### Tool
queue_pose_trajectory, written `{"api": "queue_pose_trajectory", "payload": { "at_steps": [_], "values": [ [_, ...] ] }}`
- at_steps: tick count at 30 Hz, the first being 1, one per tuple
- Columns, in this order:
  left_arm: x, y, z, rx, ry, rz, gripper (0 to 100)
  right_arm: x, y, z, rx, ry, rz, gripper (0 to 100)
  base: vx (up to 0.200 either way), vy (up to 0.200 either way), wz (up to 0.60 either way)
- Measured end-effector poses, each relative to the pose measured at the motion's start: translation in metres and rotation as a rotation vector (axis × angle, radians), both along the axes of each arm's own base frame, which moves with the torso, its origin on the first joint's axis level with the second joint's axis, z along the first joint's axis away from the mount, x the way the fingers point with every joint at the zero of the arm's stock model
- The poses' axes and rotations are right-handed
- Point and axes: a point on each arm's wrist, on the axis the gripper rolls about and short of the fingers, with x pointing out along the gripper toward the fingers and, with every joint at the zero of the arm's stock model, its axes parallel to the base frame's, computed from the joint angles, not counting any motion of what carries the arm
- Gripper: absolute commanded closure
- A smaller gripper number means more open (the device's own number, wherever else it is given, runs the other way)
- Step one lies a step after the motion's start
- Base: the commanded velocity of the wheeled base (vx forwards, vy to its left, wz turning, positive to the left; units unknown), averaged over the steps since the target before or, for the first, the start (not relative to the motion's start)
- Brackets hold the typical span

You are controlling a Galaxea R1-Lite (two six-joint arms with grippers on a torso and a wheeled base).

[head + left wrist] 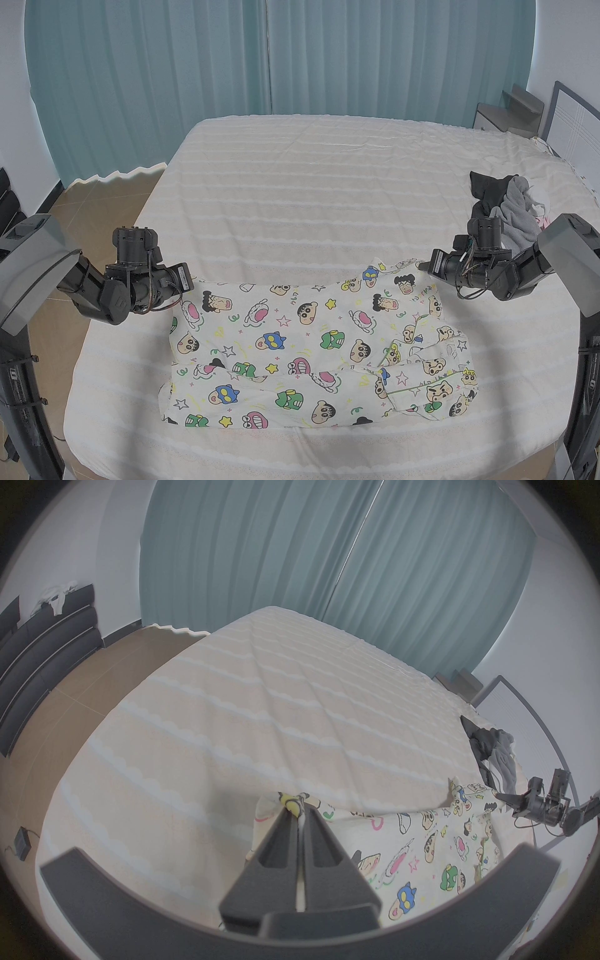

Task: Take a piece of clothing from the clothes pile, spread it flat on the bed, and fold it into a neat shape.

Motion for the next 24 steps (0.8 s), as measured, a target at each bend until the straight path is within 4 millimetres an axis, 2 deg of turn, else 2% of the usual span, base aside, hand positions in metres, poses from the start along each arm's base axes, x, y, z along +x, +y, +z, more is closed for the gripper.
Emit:
{"api": "queue_pose_trajectory", "payload": {
  "at_steps": [8, 9, 19, 24],
  "values": [
    [-0.012, 0.0, 0.005, 0.002, 0.005, -0.032, 100, -0.008, -0.013, -0.001, -0.027, 0.011, -0.002, 100, 0.0, 0.0, 0.0],
    [-0.013, 0.001, 0.005, 0.002, 0.006, -0.032, 100, -0.008, -0.013, -0.002, -0.028, 0.014, -0.002, 0, 0.0, 0.0, 0.0],
    [-0.013, -0.001, 0.006, 0.002, 0.007, -0.034, 100, 0.008, -0.003, -0.018, -0.028, 0.011, 0.018, 0, 0.0, 0.0, 0.0],
    [-0.014, -0.001, 0.006, 0.002, 0.007, -0.036, 100, 0.011, 0.007, -0.026, -0.017, 0.019, 0.06, 0, 0.0, 0.0, 0.0]
  ]
}}
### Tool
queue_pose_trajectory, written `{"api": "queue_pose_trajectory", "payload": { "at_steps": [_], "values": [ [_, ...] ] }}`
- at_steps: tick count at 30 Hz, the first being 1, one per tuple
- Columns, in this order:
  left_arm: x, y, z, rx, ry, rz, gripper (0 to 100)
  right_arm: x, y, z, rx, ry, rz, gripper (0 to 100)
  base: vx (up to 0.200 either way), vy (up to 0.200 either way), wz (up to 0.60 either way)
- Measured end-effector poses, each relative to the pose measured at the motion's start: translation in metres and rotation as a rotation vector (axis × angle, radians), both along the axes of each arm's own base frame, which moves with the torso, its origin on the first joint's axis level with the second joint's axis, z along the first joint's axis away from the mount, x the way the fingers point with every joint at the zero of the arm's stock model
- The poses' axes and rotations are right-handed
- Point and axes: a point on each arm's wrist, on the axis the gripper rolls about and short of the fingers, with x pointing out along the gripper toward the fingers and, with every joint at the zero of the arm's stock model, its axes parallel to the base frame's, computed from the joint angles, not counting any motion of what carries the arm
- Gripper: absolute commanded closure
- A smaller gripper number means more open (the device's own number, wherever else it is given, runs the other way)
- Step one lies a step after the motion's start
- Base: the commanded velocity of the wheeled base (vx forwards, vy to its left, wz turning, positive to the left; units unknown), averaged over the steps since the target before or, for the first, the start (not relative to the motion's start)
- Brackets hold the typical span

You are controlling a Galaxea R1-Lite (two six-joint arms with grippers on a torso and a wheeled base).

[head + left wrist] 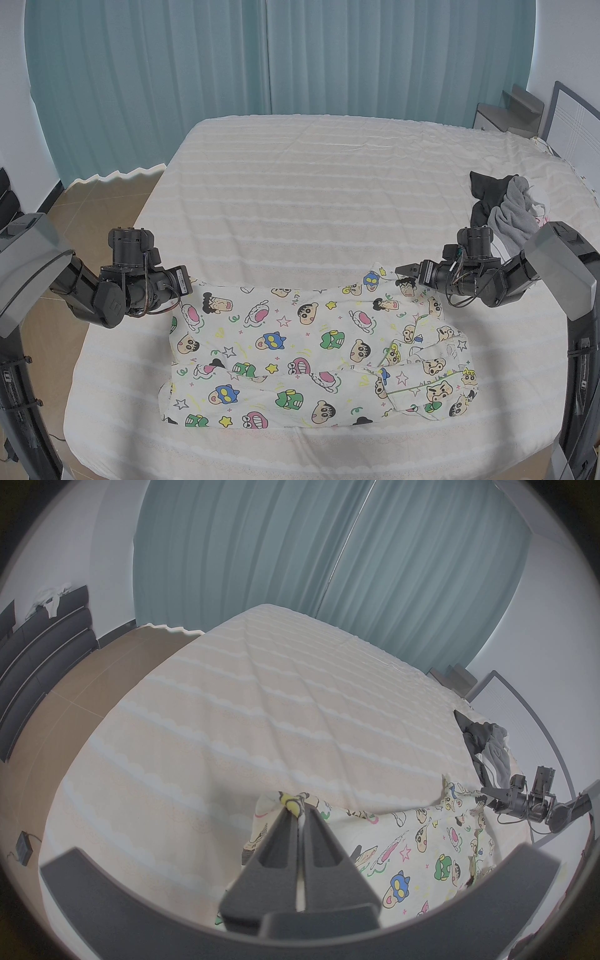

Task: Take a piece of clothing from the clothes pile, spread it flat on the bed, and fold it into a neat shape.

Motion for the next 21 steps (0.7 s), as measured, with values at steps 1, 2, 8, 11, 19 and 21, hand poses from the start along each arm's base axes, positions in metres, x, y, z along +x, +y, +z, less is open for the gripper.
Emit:
{"api": "queue_pose_trajectory", "payload": {
  "at_steps": [1, 2, 8, 11, 19, 21],
  "values": [
    [0.0, 0.0, 0.0, 0.0, 0.0, 0.0, 100, 0.0001, 0.0021, -0.0006, 0.002, 0.0, 0.008, 0, 0.0, 0.0, 0.0],
    [0.0, 0.0, -0.0001, 0.0, 0.0, -0.001, 100, 0.0004, 0.0039, -0.0008, 0.003, -0.001, 0.013, 0, 0.0, 0.0, 0.0],
    [0.0001, 0.0003, -0.0003, 0.0, 0.0, 0.0, 100, 0.0044, 0.0094, 0.0003, -0.005, -0.014, 0.034, 100, 0.0, 0.0, 0.0],
    [0.0, 0.0003, -0.0005, 0.001, 0.001, 0.001, 100, 0.0056, 0.0097, 0.0005, -0.016, -0.022, 0.04, 100, 0.0, 0.0, 0.0],
    [-0.0012, 0.0005, -0.0007, 0.003, 0.003, 0.002, 100, 0.0021, 0.0031, -0.0017, -0.054, -0.024, 0.046, 100, 0.0, 0.0, 0.0],
    [-0.0017, 0.0006, -0.0004, 0.003, 0.003, 0.002, 100, 0.0002, 0.0011, 0.0004, -0.053, -0.025, 0.042, 100, 0.0, 0.0, 0.0]
  ]
}}
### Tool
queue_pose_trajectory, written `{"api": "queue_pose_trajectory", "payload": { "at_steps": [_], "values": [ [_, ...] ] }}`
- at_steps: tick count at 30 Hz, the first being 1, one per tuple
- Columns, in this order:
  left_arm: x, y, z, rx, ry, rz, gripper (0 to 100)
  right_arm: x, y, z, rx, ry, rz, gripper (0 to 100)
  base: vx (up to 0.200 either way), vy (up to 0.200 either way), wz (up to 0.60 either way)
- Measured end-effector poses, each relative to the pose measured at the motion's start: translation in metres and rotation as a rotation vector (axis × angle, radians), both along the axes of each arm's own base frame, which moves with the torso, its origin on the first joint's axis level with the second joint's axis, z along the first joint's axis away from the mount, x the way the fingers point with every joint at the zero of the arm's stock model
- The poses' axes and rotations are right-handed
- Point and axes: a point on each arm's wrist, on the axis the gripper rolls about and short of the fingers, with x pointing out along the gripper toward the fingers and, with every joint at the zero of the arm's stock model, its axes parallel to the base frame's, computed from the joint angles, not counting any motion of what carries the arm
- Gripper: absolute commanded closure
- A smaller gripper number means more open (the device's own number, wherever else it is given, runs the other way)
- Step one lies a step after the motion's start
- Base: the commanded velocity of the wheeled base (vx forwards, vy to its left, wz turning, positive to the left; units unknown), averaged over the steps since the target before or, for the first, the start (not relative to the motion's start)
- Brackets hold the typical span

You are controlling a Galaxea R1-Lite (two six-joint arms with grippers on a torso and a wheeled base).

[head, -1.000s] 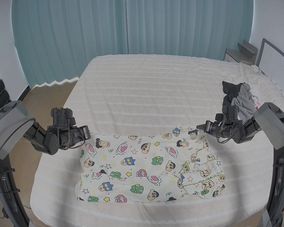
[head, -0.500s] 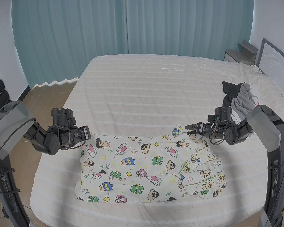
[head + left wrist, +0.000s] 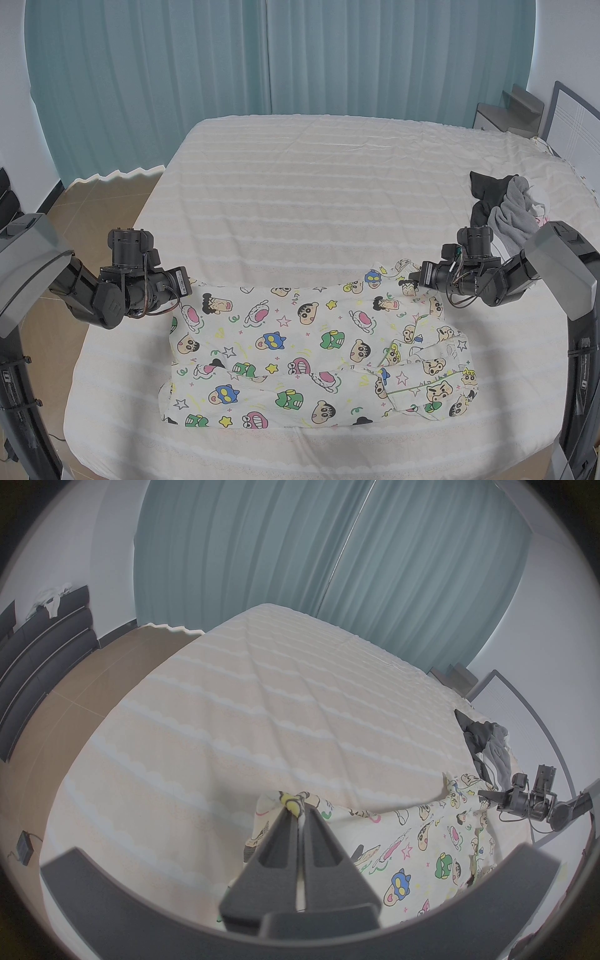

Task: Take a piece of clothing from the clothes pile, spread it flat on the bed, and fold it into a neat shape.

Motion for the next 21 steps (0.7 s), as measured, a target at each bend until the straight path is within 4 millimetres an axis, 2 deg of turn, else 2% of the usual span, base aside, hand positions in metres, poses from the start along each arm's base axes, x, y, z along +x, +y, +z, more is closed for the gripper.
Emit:
{"api": "queue_pose_trajectory", "payload": {
  "at_steps": [21],
  "values": [
    [-0.019, 0.003, 0.013, 0.031, -0.015, -0.016, 100, -0.048, -0.021, 0.029, 0.0, -0.007, 0.017, 100, 0.0, 0.0, 0.0]
  ]
}}
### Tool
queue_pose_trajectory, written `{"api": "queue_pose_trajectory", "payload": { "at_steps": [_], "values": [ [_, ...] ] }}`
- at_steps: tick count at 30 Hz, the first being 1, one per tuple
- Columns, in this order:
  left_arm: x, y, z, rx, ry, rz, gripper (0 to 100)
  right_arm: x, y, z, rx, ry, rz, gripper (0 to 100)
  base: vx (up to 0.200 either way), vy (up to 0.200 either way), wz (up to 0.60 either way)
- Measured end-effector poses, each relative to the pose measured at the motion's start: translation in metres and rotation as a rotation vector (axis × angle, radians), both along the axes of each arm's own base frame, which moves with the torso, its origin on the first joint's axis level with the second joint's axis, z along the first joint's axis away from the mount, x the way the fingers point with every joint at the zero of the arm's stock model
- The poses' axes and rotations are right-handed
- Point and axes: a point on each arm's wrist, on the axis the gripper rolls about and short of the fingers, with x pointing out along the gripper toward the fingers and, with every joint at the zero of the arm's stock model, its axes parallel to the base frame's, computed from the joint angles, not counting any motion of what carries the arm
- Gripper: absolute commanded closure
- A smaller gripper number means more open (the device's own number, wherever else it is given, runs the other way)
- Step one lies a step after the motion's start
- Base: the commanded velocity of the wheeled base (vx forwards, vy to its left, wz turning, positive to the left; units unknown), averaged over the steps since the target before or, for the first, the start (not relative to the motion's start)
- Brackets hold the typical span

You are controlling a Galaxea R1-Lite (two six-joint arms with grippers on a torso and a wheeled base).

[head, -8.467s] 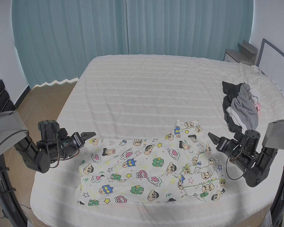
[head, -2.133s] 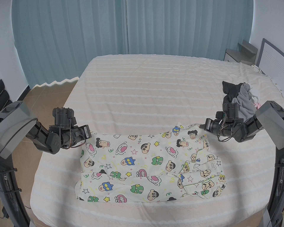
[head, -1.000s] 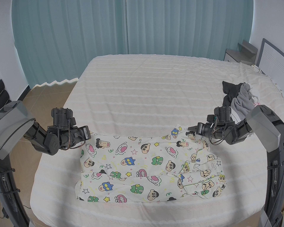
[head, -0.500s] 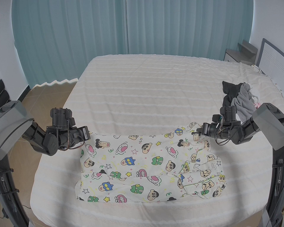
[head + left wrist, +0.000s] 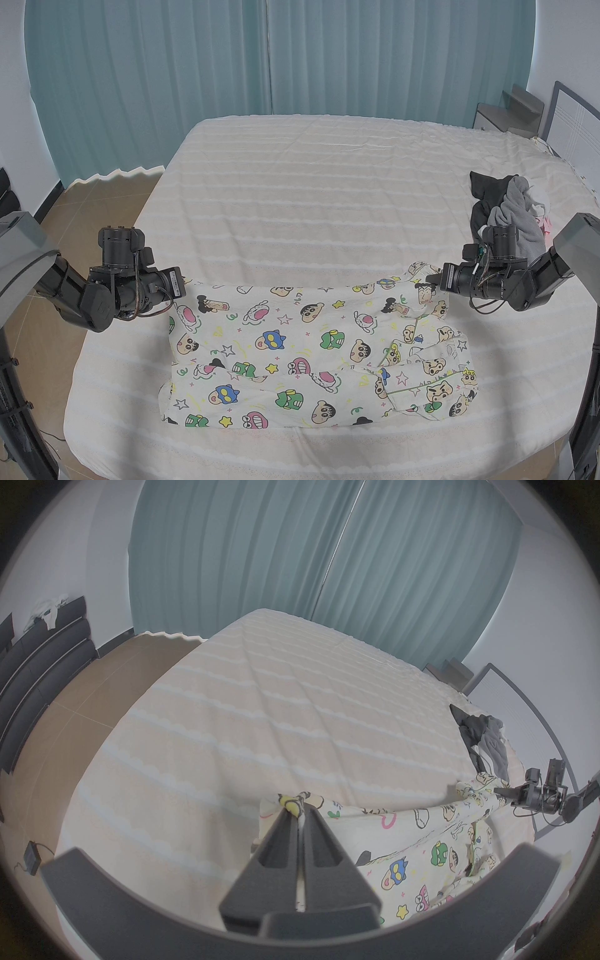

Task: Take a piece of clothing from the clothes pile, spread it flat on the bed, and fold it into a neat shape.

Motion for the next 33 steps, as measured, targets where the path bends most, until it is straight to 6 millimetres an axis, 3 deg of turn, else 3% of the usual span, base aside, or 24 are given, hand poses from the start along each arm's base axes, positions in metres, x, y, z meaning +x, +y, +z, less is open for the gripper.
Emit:
{"api": "queue_pose_trajectory", "payload": {
  "at_steps": [14, 33],
  "values": [
    [-0.024, 0.004, -0.014, 0.045, 0.068, -0.021, 100, -0.051, -0.009, -0.013, -0.031, 0.069, 0.088, 100, 0.0, 0.0, 0.0],
    [-0.058, 0.005, -0.035, 0.056, 0.175, -0.043, 100, -0.096, -0.012, -0.042, -0.053, 0.095, 0.143, 100, 0.0, 0.0, 0.0]
  ]
}}
